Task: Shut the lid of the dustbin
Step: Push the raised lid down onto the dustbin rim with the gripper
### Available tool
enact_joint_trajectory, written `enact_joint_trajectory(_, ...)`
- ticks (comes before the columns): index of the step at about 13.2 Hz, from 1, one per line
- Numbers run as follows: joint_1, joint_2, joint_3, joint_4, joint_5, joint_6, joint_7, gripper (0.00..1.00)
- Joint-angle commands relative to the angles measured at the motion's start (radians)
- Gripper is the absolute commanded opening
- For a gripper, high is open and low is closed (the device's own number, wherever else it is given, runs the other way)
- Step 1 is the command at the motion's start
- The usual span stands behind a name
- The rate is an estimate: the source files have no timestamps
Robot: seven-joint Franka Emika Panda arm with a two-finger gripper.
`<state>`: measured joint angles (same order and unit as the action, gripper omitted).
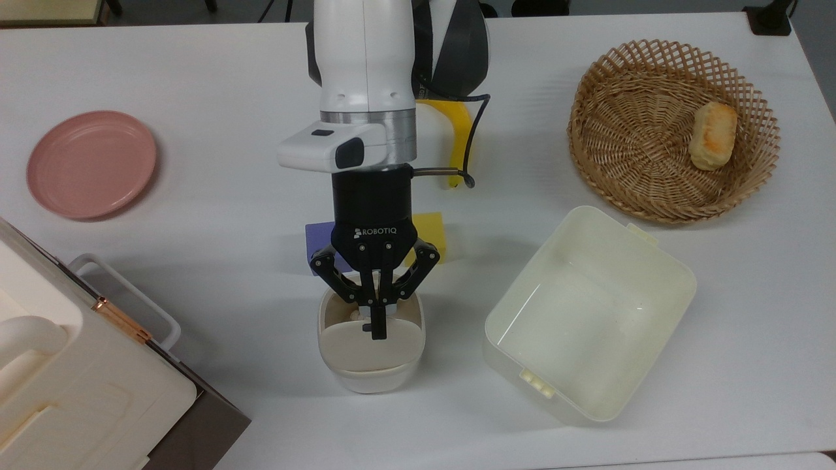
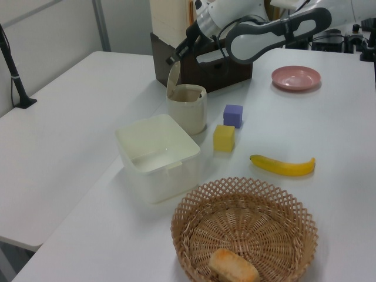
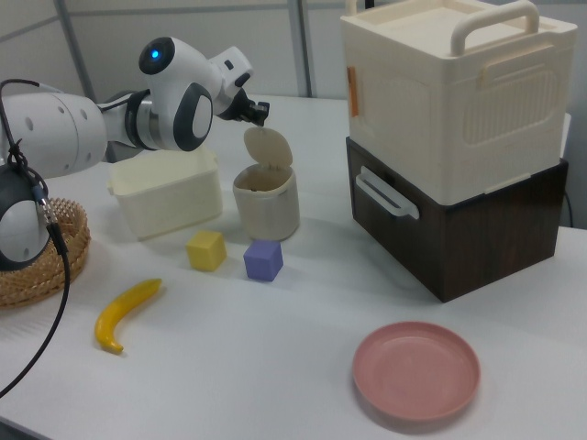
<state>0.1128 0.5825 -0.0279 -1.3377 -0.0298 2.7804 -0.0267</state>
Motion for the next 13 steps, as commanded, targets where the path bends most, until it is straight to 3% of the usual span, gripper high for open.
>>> enact_joint_trajectory(1, 0.001, -0.001, -0.006, 0.018, 0.01, -0.058, -0.007, 0.0)
enact_joint_trajectory(13, -0.009, -0.023, -0.018, 0.014, -0.001, -0.329, -0.019, 0.0)
